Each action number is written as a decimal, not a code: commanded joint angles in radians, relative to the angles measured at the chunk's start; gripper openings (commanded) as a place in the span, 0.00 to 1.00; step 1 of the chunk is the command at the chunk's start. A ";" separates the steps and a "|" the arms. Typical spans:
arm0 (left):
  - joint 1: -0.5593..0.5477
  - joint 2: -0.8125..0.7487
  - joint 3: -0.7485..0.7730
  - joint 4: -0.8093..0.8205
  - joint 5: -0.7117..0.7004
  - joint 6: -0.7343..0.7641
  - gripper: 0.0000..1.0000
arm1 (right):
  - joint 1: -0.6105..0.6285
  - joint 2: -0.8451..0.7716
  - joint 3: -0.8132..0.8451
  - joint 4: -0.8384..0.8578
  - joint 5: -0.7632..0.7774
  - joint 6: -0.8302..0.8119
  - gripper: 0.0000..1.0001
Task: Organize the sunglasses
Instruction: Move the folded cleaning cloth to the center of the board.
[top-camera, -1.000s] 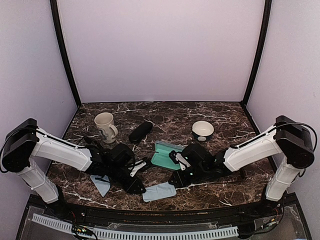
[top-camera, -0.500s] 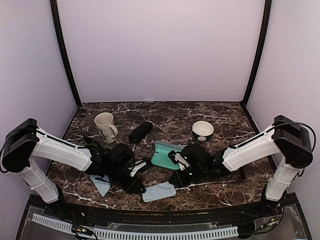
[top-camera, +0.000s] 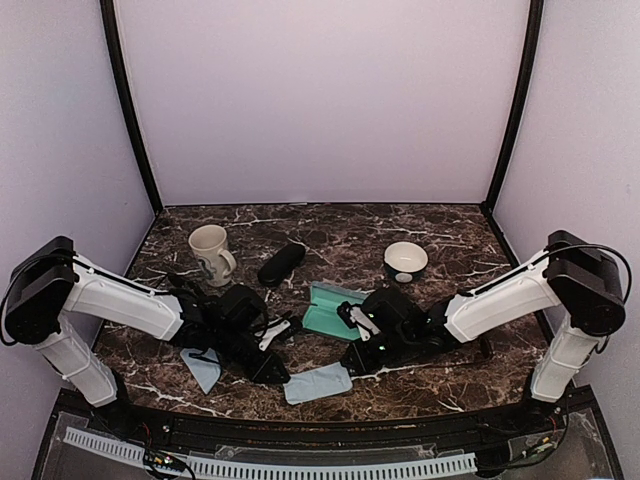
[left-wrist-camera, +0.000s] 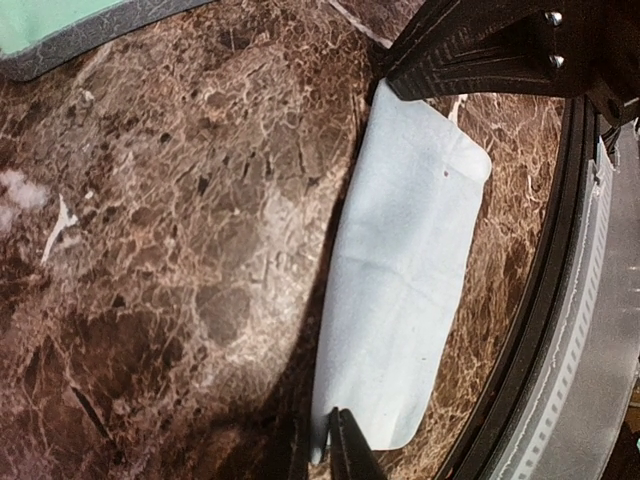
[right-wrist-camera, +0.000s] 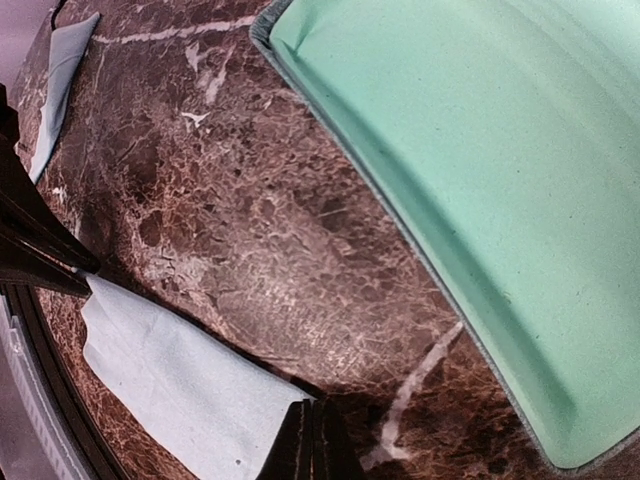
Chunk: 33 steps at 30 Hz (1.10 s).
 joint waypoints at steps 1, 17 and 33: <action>0.006 -0.012 -0.010 0.013 0.026 0.003 0.06 | -0.007 0.010 0.016 -0.017 0.011 -0.004 0.03; 0.008 -0.028 0.001 0.005 0.020 0.018 0.00 | -0.011 -0.106 -0.038 0.047 0.051 0.004 0.00; 0.009 0.041 0.095 -0.021 0.001 0.039 0.00 | -0.016 -0.042 -0.017 0.021 0.033 0.005 0.01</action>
